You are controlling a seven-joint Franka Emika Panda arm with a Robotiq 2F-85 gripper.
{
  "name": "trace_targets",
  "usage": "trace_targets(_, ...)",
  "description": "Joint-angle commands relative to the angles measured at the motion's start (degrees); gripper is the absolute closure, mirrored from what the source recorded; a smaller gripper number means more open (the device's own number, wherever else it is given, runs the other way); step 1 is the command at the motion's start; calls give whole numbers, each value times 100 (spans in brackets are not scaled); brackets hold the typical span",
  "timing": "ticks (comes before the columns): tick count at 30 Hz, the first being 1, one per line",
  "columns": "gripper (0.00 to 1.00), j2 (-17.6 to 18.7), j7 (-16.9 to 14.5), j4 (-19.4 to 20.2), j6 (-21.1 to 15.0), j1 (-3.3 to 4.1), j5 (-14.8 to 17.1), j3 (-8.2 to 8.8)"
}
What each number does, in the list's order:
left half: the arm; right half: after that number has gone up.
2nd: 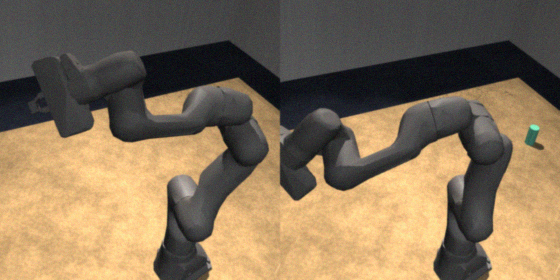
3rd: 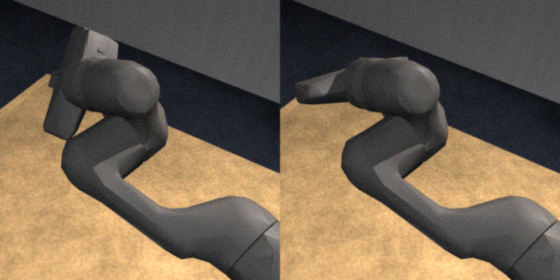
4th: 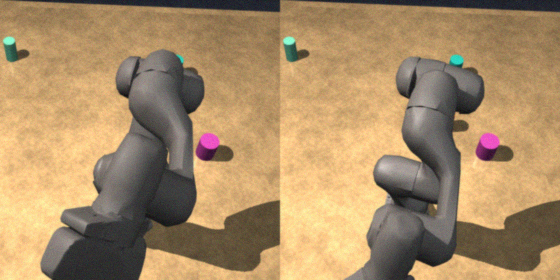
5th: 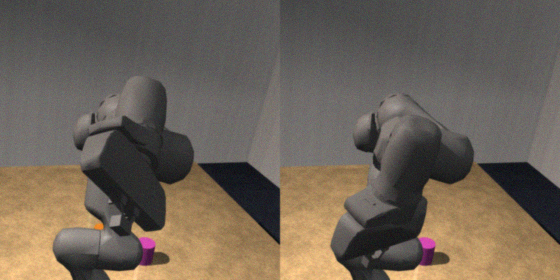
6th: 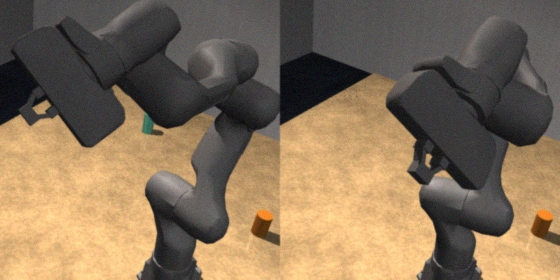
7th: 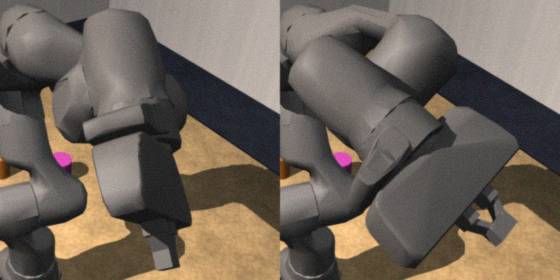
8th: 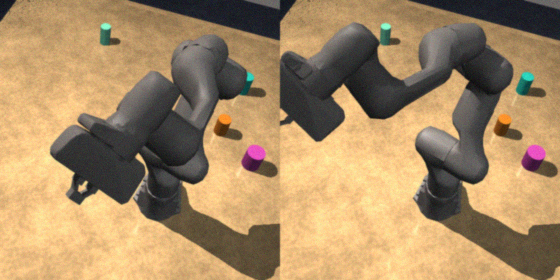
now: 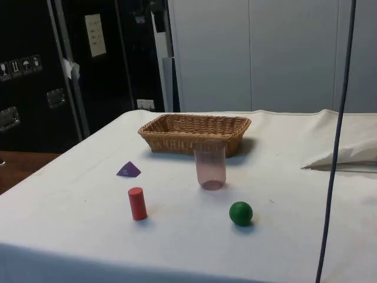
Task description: Pick up the triangular block and place it into the basket.
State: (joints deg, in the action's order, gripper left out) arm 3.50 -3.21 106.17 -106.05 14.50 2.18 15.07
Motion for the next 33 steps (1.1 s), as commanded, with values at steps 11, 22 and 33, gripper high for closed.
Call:
trace_targets(11,0,430,258,-275,-292,17,63,-138)
trace_targets(22,0,710,556,-281,-710,23,103,-315)
trace_targets(33,0,831,859,40,-1175,34,92,-527)
